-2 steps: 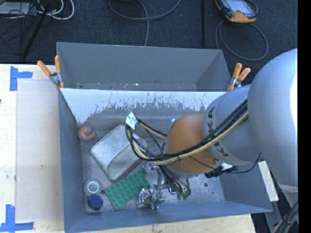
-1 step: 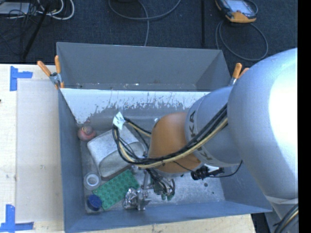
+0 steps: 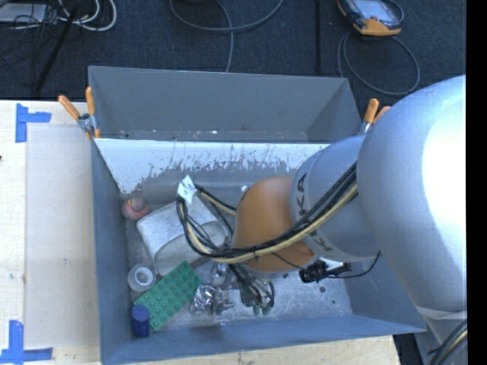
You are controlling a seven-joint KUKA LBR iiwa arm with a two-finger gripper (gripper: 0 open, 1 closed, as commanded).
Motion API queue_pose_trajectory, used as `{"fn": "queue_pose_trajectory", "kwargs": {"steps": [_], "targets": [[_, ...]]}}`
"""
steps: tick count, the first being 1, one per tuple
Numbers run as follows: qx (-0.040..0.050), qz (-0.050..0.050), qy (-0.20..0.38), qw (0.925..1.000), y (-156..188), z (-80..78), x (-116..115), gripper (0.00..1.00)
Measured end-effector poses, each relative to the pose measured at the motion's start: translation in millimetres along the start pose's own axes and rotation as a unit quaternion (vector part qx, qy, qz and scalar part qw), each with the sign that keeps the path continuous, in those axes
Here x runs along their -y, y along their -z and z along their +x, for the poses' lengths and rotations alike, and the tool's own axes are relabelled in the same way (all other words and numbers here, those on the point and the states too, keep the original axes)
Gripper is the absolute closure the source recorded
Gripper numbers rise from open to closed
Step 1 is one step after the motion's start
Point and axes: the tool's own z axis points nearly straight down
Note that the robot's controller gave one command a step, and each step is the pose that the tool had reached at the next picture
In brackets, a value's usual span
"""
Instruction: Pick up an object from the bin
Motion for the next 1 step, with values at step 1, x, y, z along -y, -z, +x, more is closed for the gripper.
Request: {"fn": "queue_pose_trajectory", "kwargs": {"steps": [1], "targets": [[0.0027, -0.001, 0.005, 1.0000, 121.2, -10.6, 2.1, 1.00]]}}
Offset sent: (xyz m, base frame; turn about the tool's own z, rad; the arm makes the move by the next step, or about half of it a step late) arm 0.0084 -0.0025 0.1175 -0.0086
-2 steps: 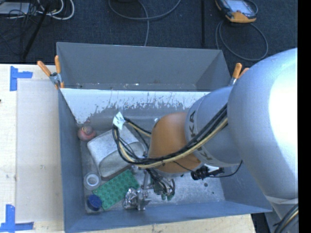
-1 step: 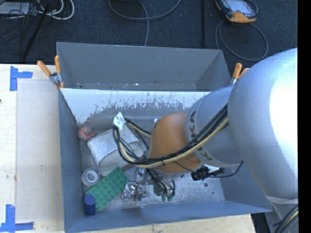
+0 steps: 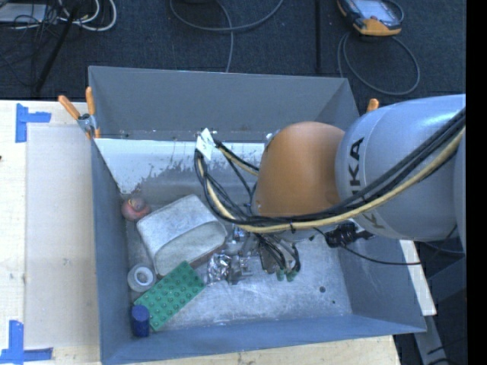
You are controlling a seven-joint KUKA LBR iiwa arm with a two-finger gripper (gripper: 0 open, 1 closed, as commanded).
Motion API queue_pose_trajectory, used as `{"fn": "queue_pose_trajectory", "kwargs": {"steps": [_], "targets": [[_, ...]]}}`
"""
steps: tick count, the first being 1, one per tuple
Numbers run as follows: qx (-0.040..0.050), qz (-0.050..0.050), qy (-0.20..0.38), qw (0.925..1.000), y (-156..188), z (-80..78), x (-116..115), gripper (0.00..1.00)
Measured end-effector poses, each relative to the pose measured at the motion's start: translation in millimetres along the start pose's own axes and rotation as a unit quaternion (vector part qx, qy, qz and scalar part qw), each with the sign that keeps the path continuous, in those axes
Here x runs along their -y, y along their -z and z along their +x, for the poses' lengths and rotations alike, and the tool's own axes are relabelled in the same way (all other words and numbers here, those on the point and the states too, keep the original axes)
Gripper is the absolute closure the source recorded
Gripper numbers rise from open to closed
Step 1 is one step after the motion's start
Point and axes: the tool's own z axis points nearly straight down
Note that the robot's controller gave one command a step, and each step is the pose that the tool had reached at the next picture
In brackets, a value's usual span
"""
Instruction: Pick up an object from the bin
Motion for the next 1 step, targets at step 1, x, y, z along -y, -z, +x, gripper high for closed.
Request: {"fn": "queue_pose_trajectory", "kwargs": {"steps": [1], "targets": [[-0.0011, 0.000, 0.011, 0.9999, 42.6, -15.7, -3.7, 1.00]]}}
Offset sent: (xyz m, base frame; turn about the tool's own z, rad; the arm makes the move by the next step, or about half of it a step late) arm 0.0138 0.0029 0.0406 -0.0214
